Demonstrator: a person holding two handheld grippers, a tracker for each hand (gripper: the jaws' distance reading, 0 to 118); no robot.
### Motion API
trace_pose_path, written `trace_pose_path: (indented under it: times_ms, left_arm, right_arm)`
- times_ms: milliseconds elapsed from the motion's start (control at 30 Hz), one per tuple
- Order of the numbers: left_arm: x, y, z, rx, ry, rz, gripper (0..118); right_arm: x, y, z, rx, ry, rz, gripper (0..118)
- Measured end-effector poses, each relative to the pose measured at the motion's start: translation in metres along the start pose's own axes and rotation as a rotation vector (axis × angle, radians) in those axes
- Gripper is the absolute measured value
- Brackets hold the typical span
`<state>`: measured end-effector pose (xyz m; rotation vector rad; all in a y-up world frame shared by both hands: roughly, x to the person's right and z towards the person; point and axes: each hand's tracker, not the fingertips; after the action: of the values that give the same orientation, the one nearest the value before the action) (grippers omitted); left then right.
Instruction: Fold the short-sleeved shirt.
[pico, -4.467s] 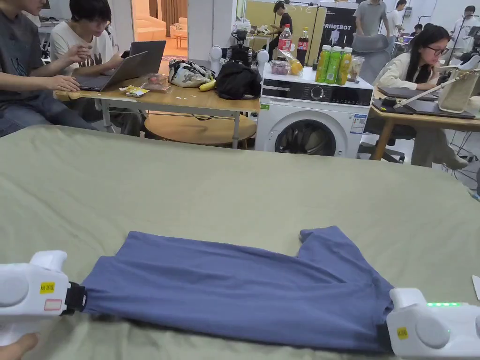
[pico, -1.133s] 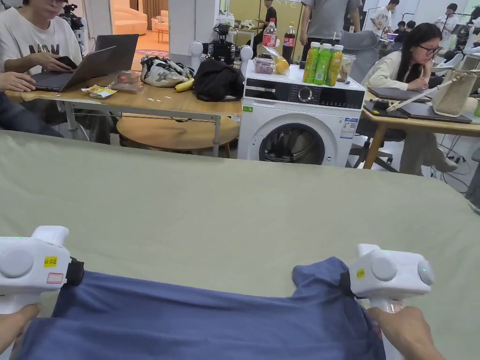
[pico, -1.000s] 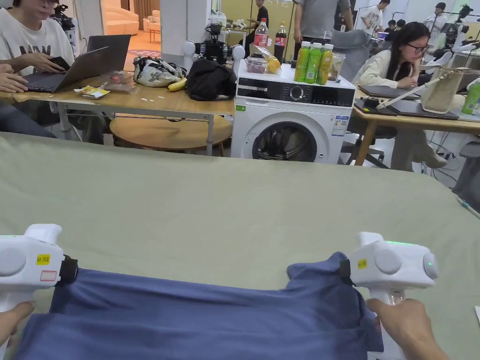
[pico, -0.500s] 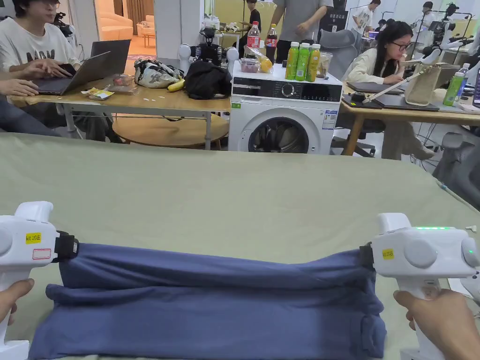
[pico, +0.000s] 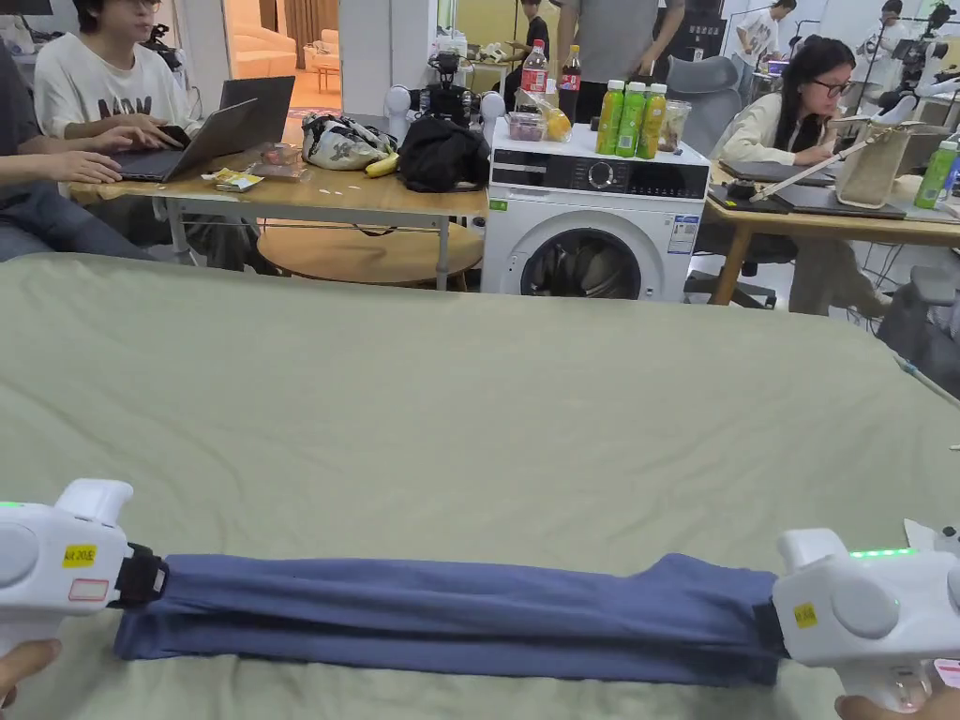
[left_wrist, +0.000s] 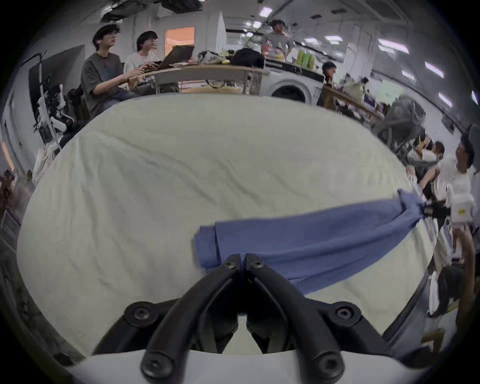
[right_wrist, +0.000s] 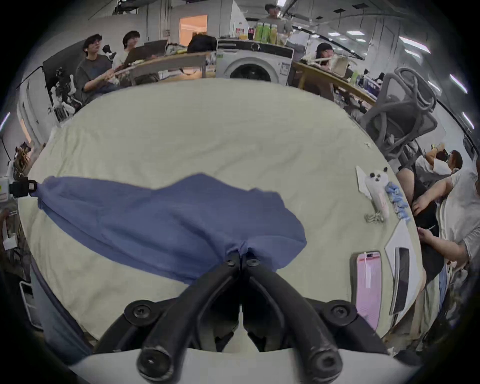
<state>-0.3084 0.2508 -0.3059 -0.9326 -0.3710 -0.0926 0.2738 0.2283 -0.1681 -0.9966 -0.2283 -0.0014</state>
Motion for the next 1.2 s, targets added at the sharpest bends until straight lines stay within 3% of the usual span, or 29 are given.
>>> trace_pose_path:
  times_ms: [267, 333, 367, 400, 433, 500, 600, 867, 1000, 1067, 1100, 1133, 1200]
  left_arm:
    - [0.011, -0.02, -0.038, -0.071, 0.039, -0.003, 0]
    - [0.01, -0.024, -0.038, -0.043, 0.039, 0.036, 1]
    - [0.01, -0.024, -0.037, -0.037, 0.036, 0.052, 10]
    - [0.008, -0.023, -0.035, -0.039, 0.032, 0.063, 25]
    - [0.007, -0.021, -0.034, -0.042, 0.031, 0.071, 37]
    - [0.006, -0.015, -0.024, -0.031, 0.017, 0.101, 48]
    - [0.014, -0.006, -0.005, 0.071, 0.076, 0.099, 50]
    - [0.048, 0.009, 0.026, 0.378, 0.085, 0.031, 50]
    - [0.073, 0.007, 0.026, 0.512, 0.138, 0.014, 50]
    - [0.082, 0.005, 0.031, 0.584, 0.151, 0.036, 43]
    - [0.087, 0.003, 0.034, 0.626, 0.155, 0.046, 35]
    - [0.08, 0.004, 0.028, 0.663, 0.162, 0.052, 27]
    - [0.088, 0.003, 0.033, 0.721, 0.2, 0.034, 5]
  right_arm:
    - [-0.002, -0.012, -0.036, -0.043, -0.006, -0.023, 0]
    - [-0.004, -0.013, -0.038, -0.035, -0.012, -0.03, 6]
    - [-0.005, -0.012, -0.038, -0.038, -0.013, -0.035, 16]
    - [-0.005, -0.01, -0.038, -0.035, -0.016, -0.036, 35]
    - [-0.005, -0.009, -0.037, -0.035, -0.023, -0.036, 47]
    - [-0.008, -0.004, -0.029, -0.045, -0.09, -0.023, 52]
    - [-0.016, 0.004, -0.005, 0.031, -0.157, -0.001, 52]
    - [-0.051, 0.032, 0.032, 0.354, -0.141, -0.086, 52]
    - [-0.079, 0.034, 0.031, 0.572, -0.05, -0.156, 51]
    - [-0.093, 0.032, 0.034, 0.674, -0.049, -0.182, 36]
    - [-0.1, 0.03, 0.036, 0.721, -0.059, -0.191, 15]
    - [-0.107, 0.029, 0.039, 0.759, -0.072, -0.201, 4]
    - [-0.117, 0.029, 0.043, 0.807, -0.061, -0.225, 0]
